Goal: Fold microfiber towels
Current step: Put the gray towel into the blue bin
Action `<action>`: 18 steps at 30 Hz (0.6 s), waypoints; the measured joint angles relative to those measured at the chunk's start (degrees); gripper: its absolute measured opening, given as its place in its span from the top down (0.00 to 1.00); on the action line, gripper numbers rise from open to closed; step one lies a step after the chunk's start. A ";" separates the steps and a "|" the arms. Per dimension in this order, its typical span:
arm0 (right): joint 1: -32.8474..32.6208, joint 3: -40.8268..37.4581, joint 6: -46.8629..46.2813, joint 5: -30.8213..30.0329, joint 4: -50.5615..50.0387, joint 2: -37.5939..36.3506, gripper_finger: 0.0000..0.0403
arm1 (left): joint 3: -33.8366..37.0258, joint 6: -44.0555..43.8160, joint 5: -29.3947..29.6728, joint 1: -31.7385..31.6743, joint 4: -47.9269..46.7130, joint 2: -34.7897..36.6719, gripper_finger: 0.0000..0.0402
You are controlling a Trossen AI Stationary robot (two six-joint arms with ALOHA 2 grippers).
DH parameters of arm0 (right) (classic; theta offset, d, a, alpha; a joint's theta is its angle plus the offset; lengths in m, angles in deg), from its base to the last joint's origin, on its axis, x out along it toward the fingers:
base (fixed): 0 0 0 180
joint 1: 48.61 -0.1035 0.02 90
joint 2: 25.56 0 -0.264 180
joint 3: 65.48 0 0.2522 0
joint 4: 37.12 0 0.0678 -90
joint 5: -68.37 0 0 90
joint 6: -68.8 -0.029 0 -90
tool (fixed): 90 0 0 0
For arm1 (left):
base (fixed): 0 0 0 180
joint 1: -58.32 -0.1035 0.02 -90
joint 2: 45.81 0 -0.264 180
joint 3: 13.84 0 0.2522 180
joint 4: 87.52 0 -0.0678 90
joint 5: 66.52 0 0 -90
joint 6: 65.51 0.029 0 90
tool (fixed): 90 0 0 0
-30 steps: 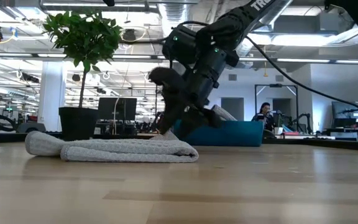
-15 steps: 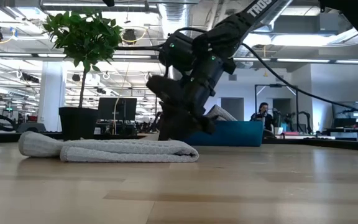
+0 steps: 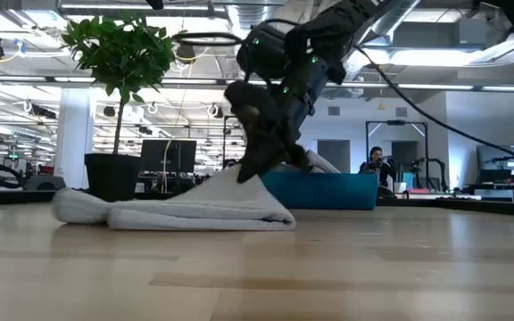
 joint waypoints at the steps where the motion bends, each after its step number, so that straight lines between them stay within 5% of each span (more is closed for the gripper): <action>1: 0.10 0.00 0.41 -0.64 -0.97 -0.80 0.98 | 0.00 0.00 -0.02 0.00 0.00 0.00 0.62; 11: 5.80 0.09 5.40 -11.92 -10.94 -9.21 0.98 | 0.00 0.26 -0.03 0.00 0.00 0.00 0.62; 18: 12.76 0.09 9.03 -13.22 -12.39 -13.79 0.98 | 0.00 0.24 -0.04 0.00 0.00 0.00 0.62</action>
